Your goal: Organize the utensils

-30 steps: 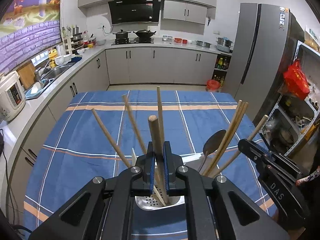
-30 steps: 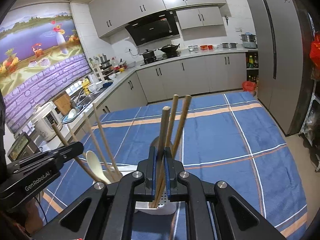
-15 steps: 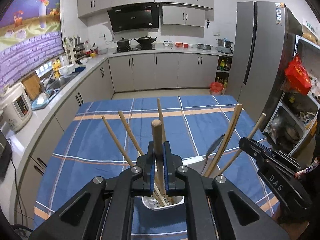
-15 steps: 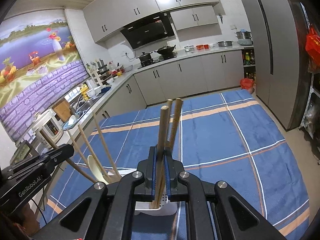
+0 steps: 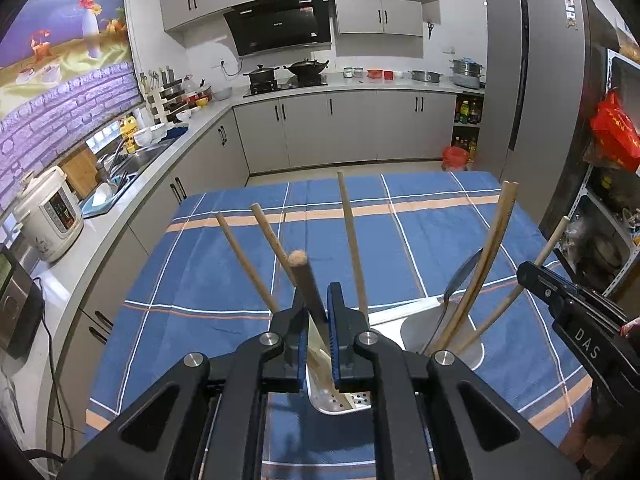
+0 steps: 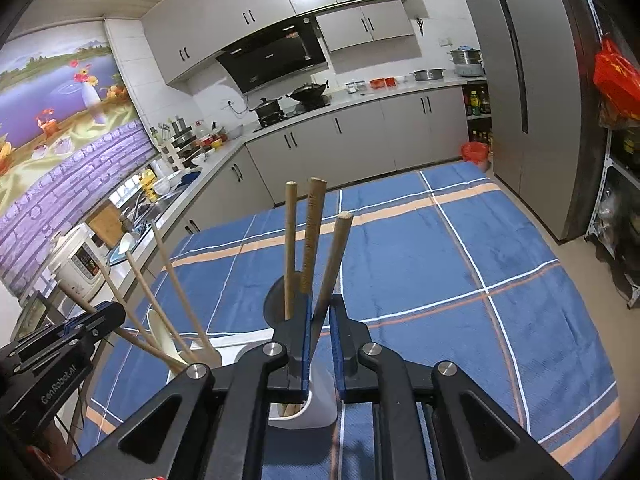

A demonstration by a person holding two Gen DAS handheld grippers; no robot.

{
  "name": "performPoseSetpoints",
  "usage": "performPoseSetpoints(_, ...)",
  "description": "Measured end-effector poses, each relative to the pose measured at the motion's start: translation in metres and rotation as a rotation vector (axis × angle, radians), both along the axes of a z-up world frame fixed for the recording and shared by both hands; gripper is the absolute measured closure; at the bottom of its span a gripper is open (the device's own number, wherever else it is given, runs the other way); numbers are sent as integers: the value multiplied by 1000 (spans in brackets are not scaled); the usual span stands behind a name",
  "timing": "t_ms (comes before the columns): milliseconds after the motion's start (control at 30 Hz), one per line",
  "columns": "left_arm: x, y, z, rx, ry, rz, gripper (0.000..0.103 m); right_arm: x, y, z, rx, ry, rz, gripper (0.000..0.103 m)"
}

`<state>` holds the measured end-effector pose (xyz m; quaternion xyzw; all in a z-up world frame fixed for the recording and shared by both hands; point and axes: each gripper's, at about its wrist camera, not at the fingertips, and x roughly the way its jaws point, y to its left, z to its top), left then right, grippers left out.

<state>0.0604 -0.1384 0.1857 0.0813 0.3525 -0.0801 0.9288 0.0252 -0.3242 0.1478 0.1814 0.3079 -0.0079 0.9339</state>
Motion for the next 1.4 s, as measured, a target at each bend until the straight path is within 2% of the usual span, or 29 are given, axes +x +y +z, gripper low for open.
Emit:
performPoseSetpoints(100, 1, 3, 1, -14, 20, -3, 93, -2, 1, 2, -1, -4, 3, 70)
performPoseSetpoints(167, 1, 6, 3, -18, 25, 4, 82, -4, 2, 3, -10, -8, 1, 64)
performPoseSetpoints(233, -2, 10, 5, -27, 19, 12, 61, -6, 3, 5, -14, -9, 0, 59)
performPoseSetpoints(333, -8, 14, 11, -36, 2, 25, 52, -8, 4, 7, -15, -8, -3, 55)
performPoseSetpoints(600, -33, 27, 30, -32, -45, 44, 43, -23, 9, 13, -32, -13, -12, 45)
performPoseSetpoints(733, -48, 36, 37, -40, -64, 55, 37, -36, 9, 15, -34, -19, -22, 43)
performPoseSetpoints(1000, -78, 68, 48, -76, -92, 106, 34, -66, 10, 24, -45, -29, -32, 42)
performPoseSetpoints(1100, -95, 79, 53, -72, -147, 150, 23, -80, 11, 28, -46, -32, -33, 40)
performPoseSetpoints(1267, -137, 94, 64, -74, -300, 221, 3, -103, 12, 29, -38, -27, -37, 39)
performPoseSetpoints(1400, -171, 101, 68, -66, -386, 249, 0, -126, 15, 23, -15, -9, -42, 39)
